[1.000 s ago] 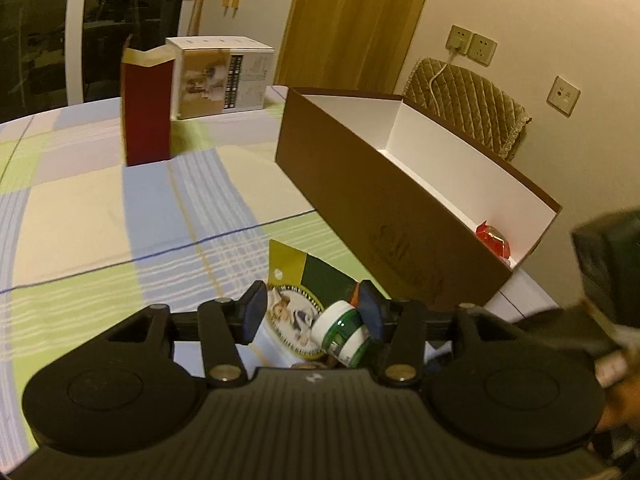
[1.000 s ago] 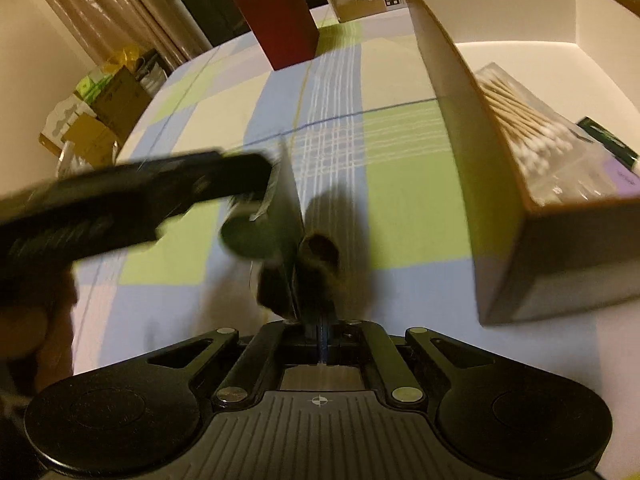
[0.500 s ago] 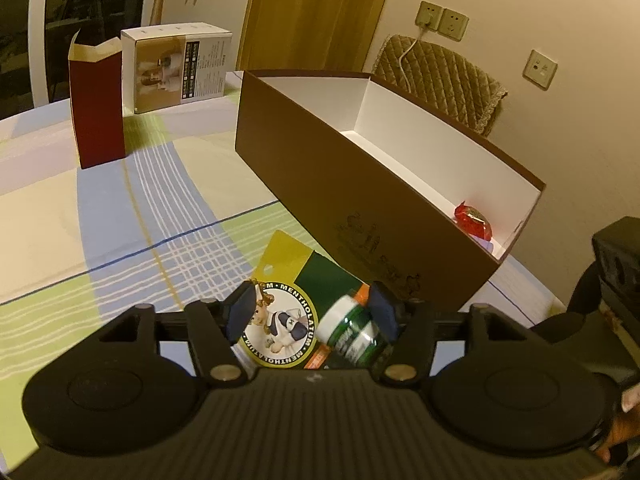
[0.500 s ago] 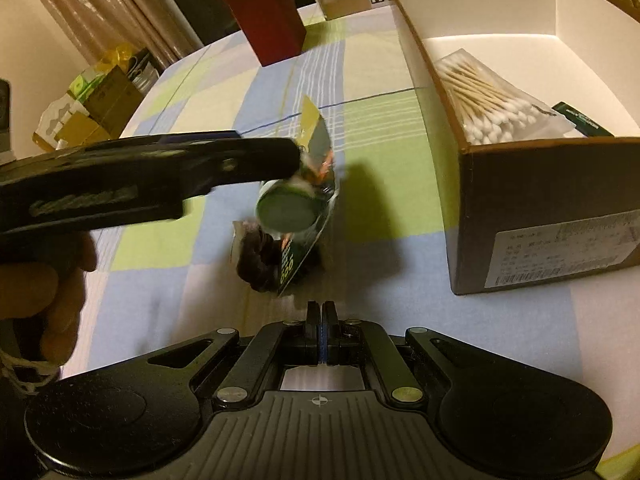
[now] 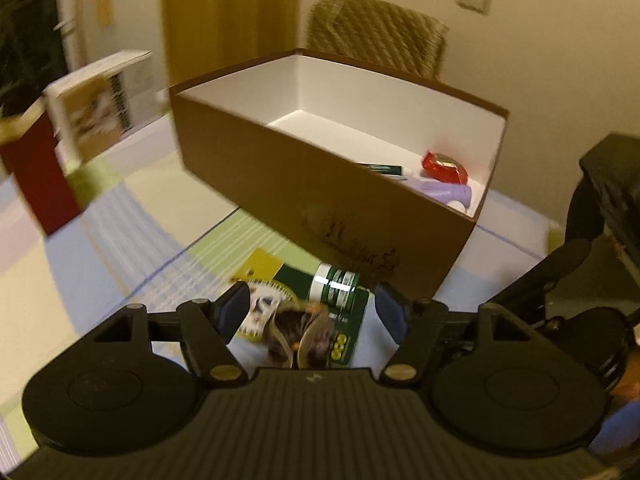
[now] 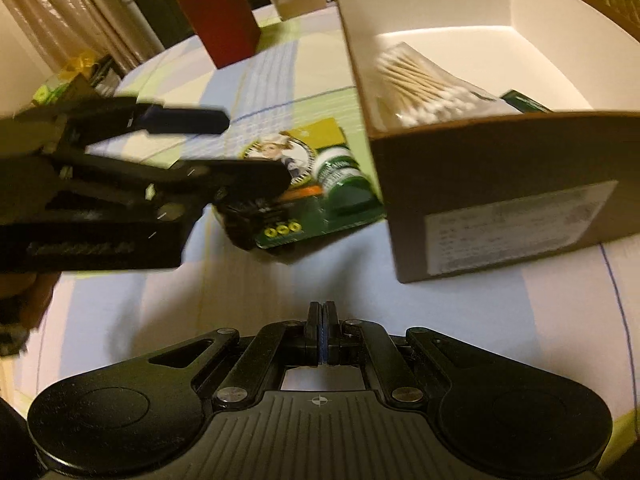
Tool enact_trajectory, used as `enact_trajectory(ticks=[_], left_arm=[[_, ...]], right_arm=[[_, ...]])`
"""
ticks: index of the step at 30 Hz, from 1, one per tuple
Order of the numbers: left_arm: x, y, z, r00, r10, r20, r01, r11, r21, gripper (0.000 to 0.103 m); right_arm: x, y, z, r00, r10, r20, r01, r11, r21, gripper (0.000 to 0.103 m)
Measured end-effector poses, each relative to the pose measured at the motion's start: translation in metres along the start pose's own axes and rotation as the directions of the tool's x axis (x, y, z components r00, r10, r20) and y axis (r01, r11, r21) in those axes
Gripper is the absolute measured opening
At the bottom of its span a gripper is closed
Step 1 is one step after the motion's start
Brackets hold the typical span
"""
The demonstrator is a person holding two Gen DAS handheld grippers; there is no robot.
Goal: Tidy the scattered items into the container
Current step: 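Grasp the green lip balm card package with the left tool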
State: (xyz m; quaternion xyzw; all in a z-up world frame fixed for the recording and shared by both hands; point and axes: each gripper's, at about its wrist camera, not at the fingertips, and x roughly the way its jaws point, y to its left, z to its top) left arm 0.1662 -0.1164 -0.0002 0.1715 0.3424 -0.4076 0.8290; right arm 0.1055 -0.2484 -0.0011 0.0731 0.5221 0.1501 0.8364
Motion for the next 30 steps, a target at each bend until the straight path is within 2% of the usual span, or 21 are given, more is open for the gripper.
enact_trajectory(ticks=[3,7,12,13,14,16,22,28,29,30], left_arm=[[0.015,-0.005,0.009,0.999,-0.026,-0.026,0.027,0.997,0.071,0.064],[0.040,-0.008,0.013,0.995,-0.061,-0.082,0.070,0.990,0.120,0.061],[0.063,-0.010,0.011,0.986,-0.080,-0.146,0.103,0.982,0.158,0.053],[0.066,-0.011,0.010,0.985,-0.082,-0.152,0.106,0.981,0.162,0.046],[0.068,-0.011,0.010,0.984,-0.083,-0.158,0.109,0.981,0.161,0.032],[0.068,-0.012,0.008,0.985,-0.070,-0.161,0.096,0.982,0.161,0.029],[0.040,-0.010,0.005,0.994,-0.030,-0.103,0.040,0.995,0.092,0.029],[-0.021,0.012,-0.008,0.998,0.067,-0.017,-0.068,0.995,-0.072,0.029],[-0.030,0.015,-0.012,0.996,0.087,-0.008,-0.087,0.991,-0.098,0.029],[-0.040,0.019,-0.018,0.994,0.107,-0.003,-0.107,0.986,-0.132,0.029]], right_arm=[[-0.003,-0.002,-0.002,1.000,-0.020,-0.001,0.020,1.000,-0.002,0.003],[-0.007,-0.006,-0.002,0.999,-0.042,-0.005,0.042,0.999,0.007,0.003],[-0.009,-0.010,-0.001,0.999,-0.053,-0.013,0.053,0.998,0.033,0.003],[-0.009,-0.010,-0.001,0.998,-0.054,-0.012,0.054,0.998,0.033,0.003],[-0.009,-0.010,0.000,0.998,-0.054,-0.011,0.055,0.998,0.032,0.003],[-0.008,-0.008,-0.001,0.999,-0.053,-0.012,0.053,0.998,0.030,0.003],[-0.010,-0.004,0.001,0.999,-0.054,-0.005,0.054,0.998,0.022,0.003],[-0.013,0.006,0.000,0.999,-0.037,0.012,0.037,0.999,-0.028,0.004],[-0.014,0.007,-0.001,0.999,-0.037,0.016,0.038,0.999,-0.036,0.030],[-0.016,0.009,-0.001,0.999,-0.038,0.028,0.039,0.999,-0.038,0.085]])
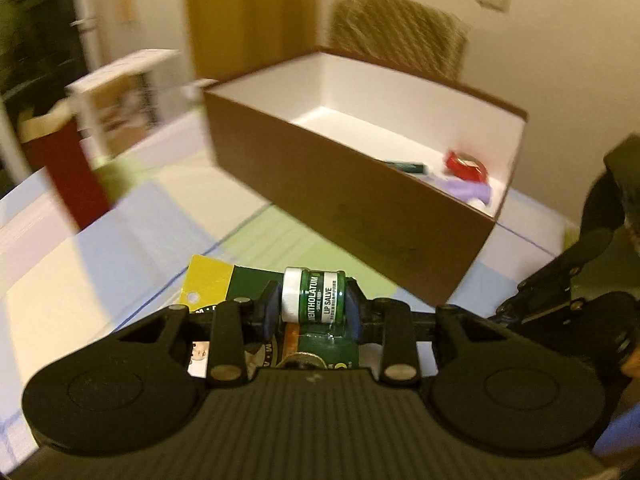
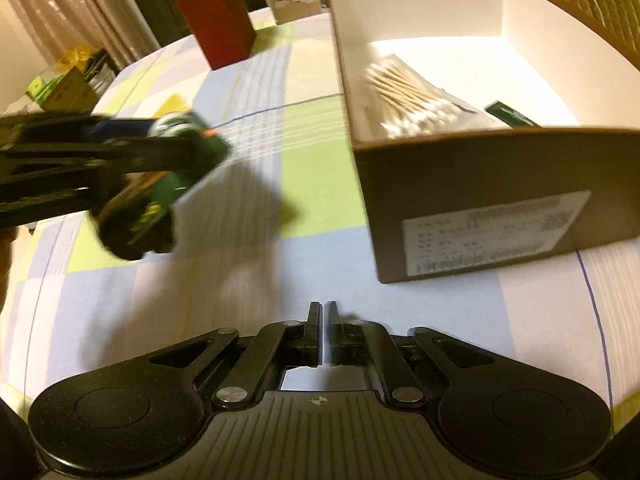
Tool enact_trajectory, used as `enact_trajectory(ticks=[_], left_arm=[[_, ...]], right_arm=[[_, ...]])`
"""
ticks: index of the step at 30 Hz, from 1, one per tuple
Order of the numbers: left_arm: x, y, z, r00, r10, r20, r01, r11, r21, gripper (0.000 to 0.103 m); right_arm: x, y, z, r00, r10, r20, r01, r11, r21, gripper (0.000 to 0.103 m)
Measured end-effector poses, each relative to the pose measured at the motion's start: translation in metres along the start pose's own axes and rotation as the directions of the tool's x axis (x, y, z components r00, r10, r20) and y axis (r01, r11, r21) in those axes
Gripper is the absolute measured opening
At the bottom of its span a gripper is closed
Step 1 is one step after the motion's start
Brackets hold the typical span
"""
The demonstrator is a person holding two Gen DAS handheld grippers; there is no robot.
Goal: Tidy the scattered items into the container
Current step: 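Grasp the green lip balm card package with the left tool, then carry the lip balm card with the left tool while the right tool carries the pouch over the box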
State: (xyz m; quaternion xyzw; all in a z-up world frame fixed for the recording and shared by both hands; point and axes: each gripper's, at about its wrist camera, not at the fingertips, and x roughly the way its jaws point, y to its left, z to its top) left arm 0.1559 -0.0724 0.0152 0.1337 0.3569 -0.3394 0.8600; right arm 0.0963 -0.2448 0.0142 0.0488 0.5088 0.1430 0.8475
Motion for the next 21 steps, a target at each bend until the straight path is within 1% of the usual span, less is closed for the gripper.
enact_trajectory(ticks=[1,2,3,4,8,12,14,17,19,21], left_arm=[[-0.007,0.005,-0.004,1.000,0.018,0.002,-0.018,0.999,-0.028,0.029],[-0.013,0.009,-0.008,0.999,0.035,0.004,-0.034,0.998,-0.056,0.029],[-0.021,0.015,-0.013,0.999,0.050,0.004,-0.050,0.995,-0.087,0.029],[-0.027,0.020,-0.019,0.998,0.069,0.004,-0.068,0.990,-0.120,0.029],[-0.043,0.036,-0.040,0.994,0.110,0.005,-0.107,0.972,-0.210,0.029],[-0.053,0.049,-0.061,0.991,0.134,0.000,-0.129,0.950,-0.284,0.029],[-0.057,0.056,-0.067,0.991,0.133,0.003,-0.124,0.936,-0.328,0.029],[-0.064,0.071,-0.077,0.992,0.123,0.035,-0.097,0.902,-0.421,0.029],[-0.066,0.081,-0.083,0.993,0.108,0.054,-0.068,0.868,-0.491,0.029],[-0.066,0.087,-0.088,0.993,0.090,0.071,-0.036,0.837,-0.546,0.029]], right_arm=[[-0.003,0.002,-0.001,1.000,0.003,0.026,-0.003,1.000,-0.001,0.096],[-0.005,0.006,-0.001,0.999,0.010,0.049,-0.009,1.000,-0.014,0.096],[-0.006,0.010,0.000,0.999,0.016,0.052,-0.013,0.999,-0.042,0.096],[-0.006,0.015,0.000,0.999,0.018,0.051,-0.015,0.998,-0.064,0.096],[-0.001,0.030,-0.004,0.997,0.056,0.044,-0.050,0.989,-0.136,0.096],[0.007,0.054,-0.007,0.993,0.104,0.054,-0.087,0.962,-0.257,0.096],[0.013,0.068,-0.007,0.991,0.117,0.062,-0.091,0.941,-0.325,0.096],[0.027,0.081,-0.006,0.989,0.134,0.067,-0.100,0.923,-0.372,0.096],[0.034,0.087,-0.007,0.987,0.146,0.067,-0.109,0.915,-0.387,0.096],[0.039,0.095,-0.009,0.983,0.177,0.058,-0.139,0.905,-0.402,0.096]])
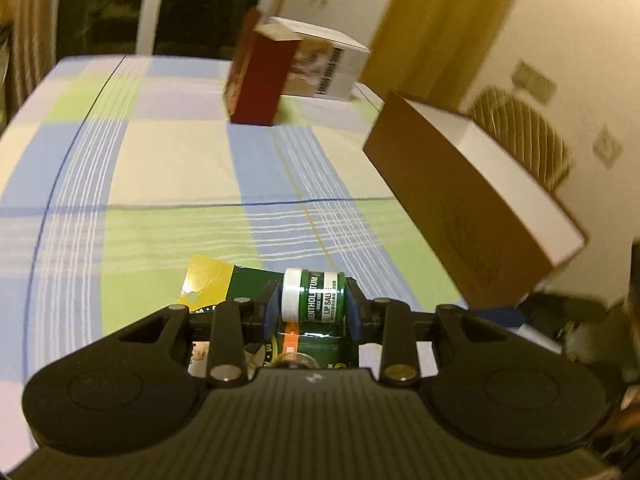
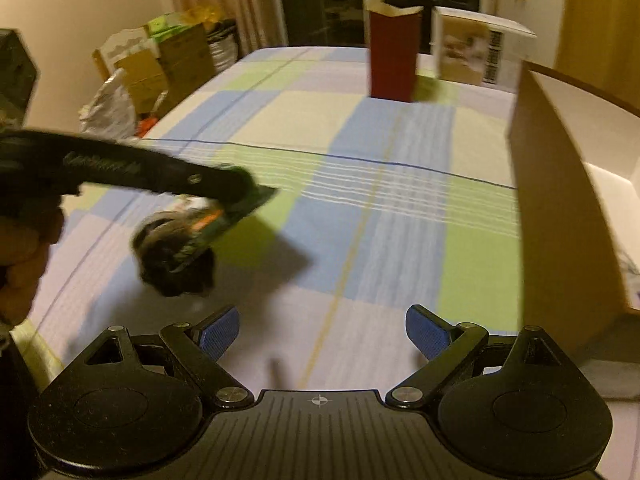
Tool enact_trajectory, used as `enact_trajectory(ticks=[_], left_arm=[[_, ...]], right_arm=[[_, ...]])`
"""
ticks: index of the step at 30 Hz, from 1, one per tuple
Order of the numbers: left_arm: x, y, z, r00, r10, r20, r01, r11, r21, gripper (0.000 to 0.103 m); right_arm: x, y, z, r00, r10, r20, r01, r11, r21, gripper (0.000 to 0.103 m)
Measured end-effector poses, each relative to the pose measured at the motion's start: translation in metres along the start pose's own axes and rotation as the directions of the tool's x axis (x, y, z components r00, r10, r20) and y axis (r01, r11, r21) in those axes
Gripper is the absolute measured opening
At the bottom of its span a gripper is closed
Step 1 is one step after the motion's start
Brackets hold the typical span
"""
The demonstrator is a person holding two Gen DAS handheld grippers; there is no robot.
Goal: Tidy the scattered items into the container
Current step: 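Carry the lip balm card with the left tool while the right tool carries the pouch over the box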
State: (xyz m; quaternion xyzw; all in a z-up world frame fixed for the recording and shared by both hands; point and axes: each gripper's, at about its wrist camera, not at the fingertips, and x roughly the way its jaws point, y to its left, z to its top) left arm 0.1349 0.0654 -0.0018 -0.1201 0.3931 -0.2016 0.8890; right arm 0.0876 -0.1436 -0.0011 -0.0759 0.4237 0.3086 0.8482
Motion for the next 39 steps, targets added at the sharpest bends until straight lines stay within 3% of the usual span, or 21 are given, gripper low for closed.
enact_trajectory(ticks=[6,10,15,20,23,26,28,30,32,39], left_arm=[[0.005,0.008,0.003,0.997,-0.080,0.015,0.081,0.992,-0.100,0.029],[0.001,0.013,0.005,0.996,-0.080,0.034,0.084,0.990,-0.117,0.029],[-0.018,0.031,0.013,0.991,-0.054,0.125,0.075,0.983,-0.170,0.029],[-0.035,0.044,0.019,0.986,0.039,0.165,-0.011,0.985,-0.170,0.029],[-0.043,0.051,0.021,0.980,0.107,0.169,-0.079,0.983,-0.165,0.029],[-0.050,0.058,0.020,0.970,0.177,0.169,-0.149,0.975,-0.167,0.029],[-0.051,0.062,0.018,0.965,0.203,0.167,-0.174,0.969,-0.174,0.029],[-0.051,0.063,0.017,0.962,0.218,0.164,-0.190,0.967,-0.171,0.029],[-0.050,0.063,0.017,0.960,0.231,0.159,-0.206,0.965,-0.160,0.029],[-0.045,0.049,0.015,0.960,0.239,0.144,-0.227,0.970,-0.092,0.029]], right_arm=[[0.014,0.031,-0.001,0.991,0.134,0.030,-0.129,0.982,-0.140,0.096],[0.026,0.047,0.003,0.981,0.192,0.028,-0.183,0.964,-0.192,0.096],[0.045,0.058,0.007,0.966,0.257,0.015,-0.248,0.947,-0.205,0.096],[0.065,0.074,0.012,0.949,0.315,0.017,-0.301,0.920,-0.252,0.095],[0.076,0.085,0.018,0.941,0.338,0.003,-0.324,0.904,-0.279,0.080],[0.087,0.096,0.024,0.943,0.334,0.005,-0.318,0.902,-0.293,0.079],[0.094,0.100,0.027,0.946,0.324,0.000,-0.310,0.904,-0.296,0.065],[0.099,0.103,0.030,0.955,0.296,-0.013,-0.285,0.909,-0.302,0.042],[0.097,0.102,0.031,0.963,0.269,-0.019,-0.262,0.919,-0.296,0.032],[0.061,0.062,0.028,0.990,0.143,0.011,-0.137,0.968,-0.211,0.027]])
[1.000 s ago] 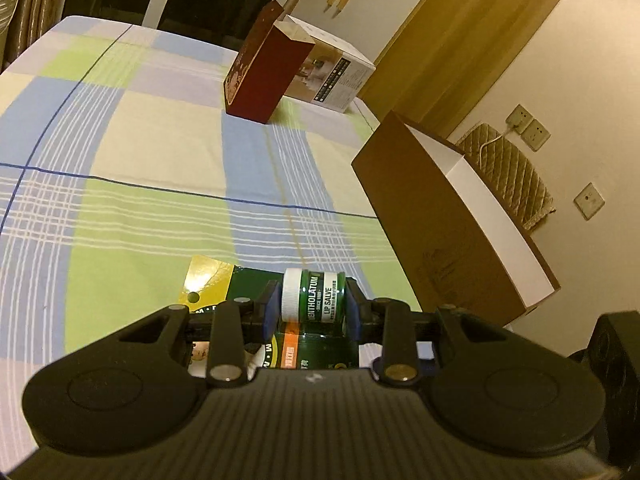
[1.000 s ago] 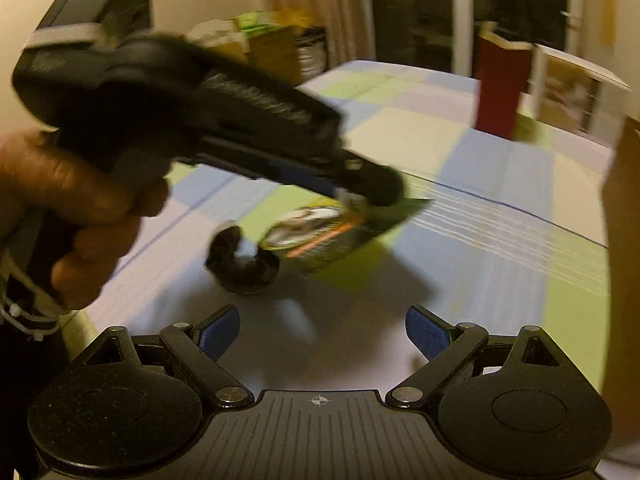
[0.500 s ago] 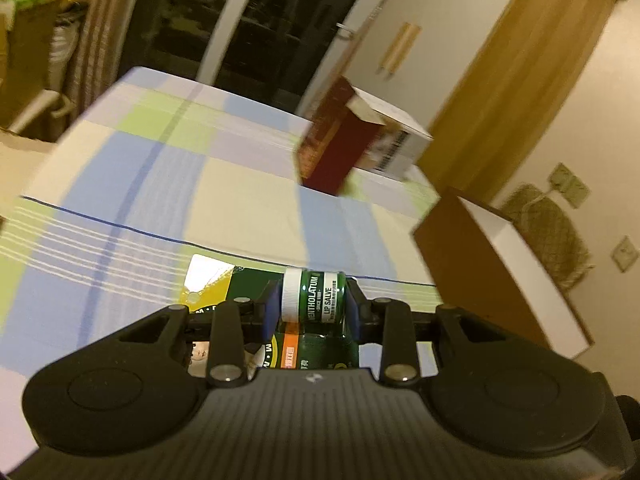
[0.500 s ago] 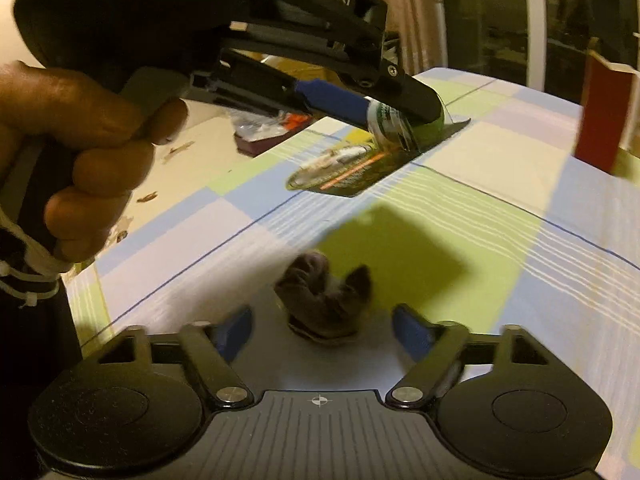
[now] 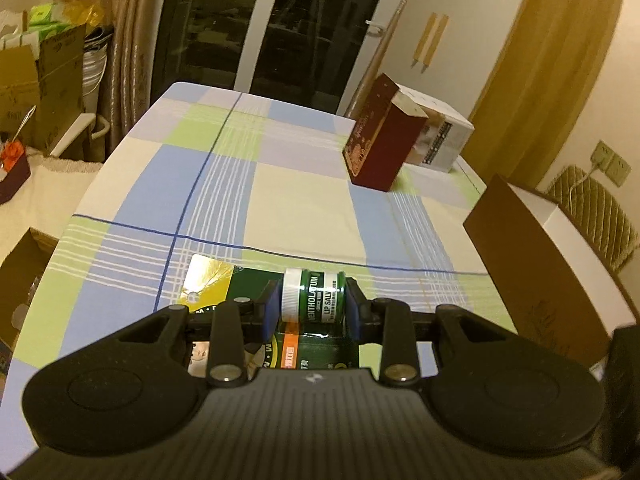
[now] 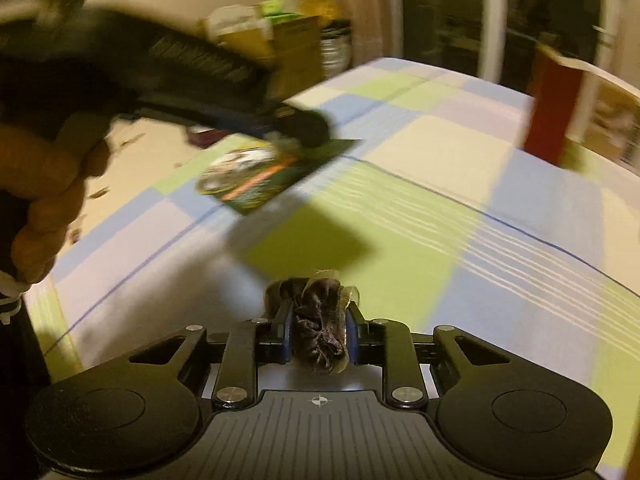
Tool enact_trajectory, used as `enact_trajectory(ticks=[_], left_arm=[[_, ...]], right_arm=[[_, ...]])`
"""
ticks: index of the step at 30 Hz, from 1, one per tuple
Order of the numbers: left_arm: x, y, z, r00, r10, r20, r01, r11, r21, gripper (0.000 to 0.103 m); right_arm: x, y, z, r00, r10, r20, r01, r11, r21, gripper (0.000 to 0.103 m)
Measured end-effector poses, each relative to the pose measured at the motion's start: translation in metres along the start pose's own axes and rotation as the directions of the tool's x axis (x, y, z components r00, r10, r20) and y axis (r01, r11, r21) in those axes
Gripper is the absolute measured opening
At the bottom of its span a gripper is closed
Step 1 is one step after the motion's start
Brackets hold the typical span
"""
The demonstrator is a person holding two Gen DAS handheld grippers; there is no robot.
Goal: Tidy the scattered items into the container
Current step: 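Carry the lip balm card with the left tool while the right tool carries the pouch over the box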
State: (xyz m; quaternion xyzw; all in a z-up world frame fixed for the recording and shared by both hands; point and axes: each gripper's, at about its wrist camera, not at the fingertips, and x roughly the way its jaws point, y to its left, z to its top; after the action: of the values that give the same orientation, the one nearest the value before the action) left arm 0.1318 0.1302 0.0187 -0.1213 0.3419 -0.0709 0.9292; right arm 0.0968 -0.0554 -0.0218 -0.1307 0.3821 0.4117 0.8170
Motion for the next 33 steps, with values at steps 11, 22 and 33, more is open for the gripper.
enact_trajectory(ticks=[11,22,33], left_arm=[[-0.006,-0.076,-0.011,0.997,-0.065,-0.038,0.071,0.974,0.215,0.029],[-0.027,-0.161,-0.013,0.989,-0.137,-0.056,0.148,0.942,0.302,0.029],[-0.025,-0.263,0.028,0.958,-0.287,-0.025,0.270,0.865,0.423,0.029]], right_arm=[[-0.120,-0.055,-0.019,0.967,-0.233,0.100,0.214,0.962,0.170,0.027],[-0.222,-0.100,-0.027,0.908,-0.365,0.205,0.294,0.904,0.310,0.027],[-0.268,-0.175,-0.040,0.830,-0.522,0.197,0.407,0.809,0.424,0.027]])
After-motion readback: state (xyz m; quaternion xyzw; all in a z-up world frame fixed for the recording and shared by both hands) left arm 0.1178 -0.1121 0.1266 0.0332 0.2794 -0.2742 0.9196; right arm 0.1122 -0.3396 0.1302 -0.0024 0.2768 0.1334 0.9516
